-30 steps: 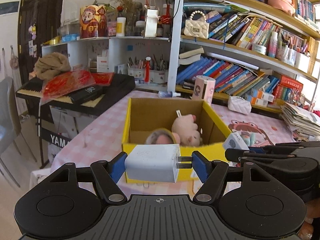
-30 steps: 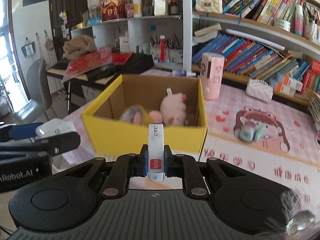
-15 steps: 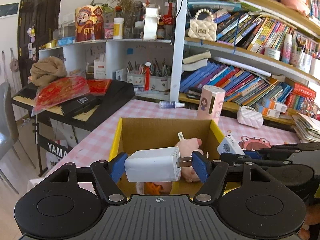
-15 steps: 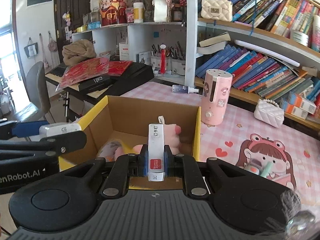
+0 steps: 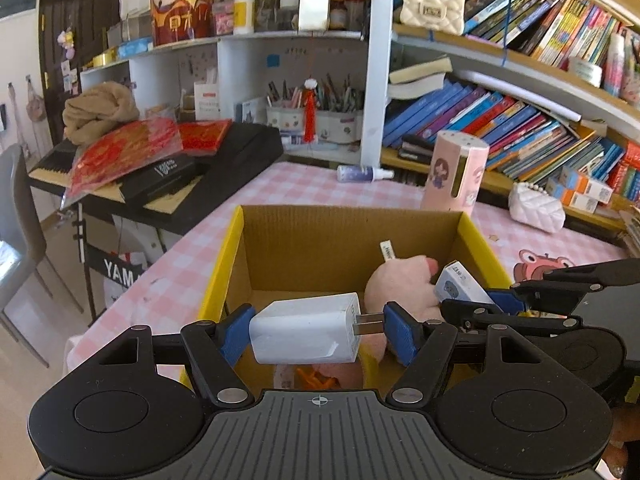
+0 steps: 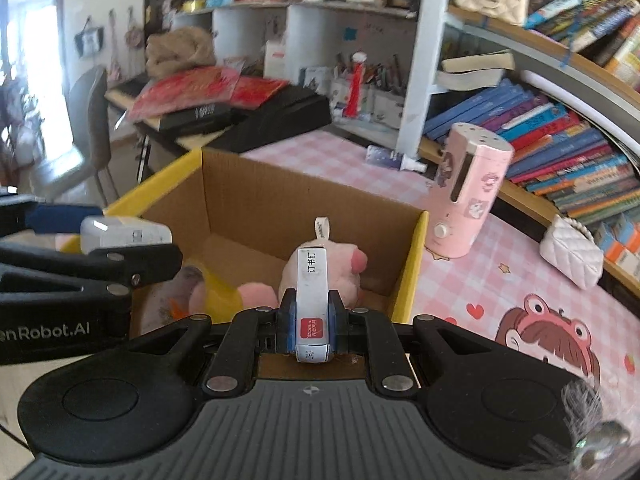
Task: Organize objects
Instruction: 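Lower the charger and small white box into the box and open both tools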
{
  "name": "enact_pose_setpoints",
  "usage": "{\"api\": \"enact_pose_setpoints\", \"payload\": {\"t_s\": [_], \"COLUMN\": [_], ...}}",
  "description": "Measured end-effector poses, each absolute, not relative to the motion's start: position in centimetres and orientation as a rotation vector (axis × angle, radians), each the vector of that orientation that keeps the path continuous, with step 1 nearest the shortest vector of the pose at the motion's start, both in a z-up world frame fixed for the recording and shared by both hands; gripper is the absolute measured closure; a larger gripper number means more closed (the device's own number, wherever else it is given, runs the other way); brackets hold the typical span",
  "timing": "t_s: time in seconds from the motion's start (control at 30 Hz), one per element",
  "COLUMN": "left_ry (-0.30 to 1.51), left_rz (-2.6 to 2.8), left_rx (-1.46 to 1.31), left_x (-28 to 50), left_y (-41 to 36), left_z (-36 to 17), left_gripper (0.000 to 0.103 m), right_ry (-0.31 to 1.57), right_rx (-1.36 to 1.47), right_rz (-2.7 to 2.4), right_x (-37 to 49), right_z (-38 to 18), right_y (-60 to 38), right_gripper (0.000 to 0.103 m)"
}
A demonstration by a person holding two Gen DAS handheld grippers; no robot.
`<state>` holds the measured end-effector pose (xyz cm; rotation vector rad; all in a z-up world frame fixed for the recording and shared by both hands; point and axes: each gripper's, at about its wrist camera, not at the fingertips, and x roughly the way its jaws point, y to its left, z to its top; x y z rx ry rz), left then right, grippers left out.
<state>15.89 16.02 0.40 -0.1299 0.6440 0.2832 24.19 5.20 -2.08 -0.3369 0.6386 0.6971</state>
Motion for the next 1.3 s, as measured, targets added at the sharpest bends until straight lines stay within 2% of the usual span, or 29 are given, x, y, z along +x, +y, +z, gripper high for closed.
{"api": "enact_pose_setpoints", "payload": {"t_s": [0.67,1.3], "left_ry": [0.797,0.804], "left_rz": [0.296,0.297], "left_rx": [-0.094,-0.081], "left_x": [18.6,18.3], "left_y": [15.7,15.4], "left_z": [-3.2,-3.8], "left_gripper": [0.033,0.031], "right_ry": [0.668,0.702], "right_rx": [-0.564,-0.645], "right_rz": [0.777,0.828], "right_x": [27.8,28.2], "right_z": [-4.7,-5.5], "right_y": [7.5,8.8], "right_gripper": [0.089,0.089]}}
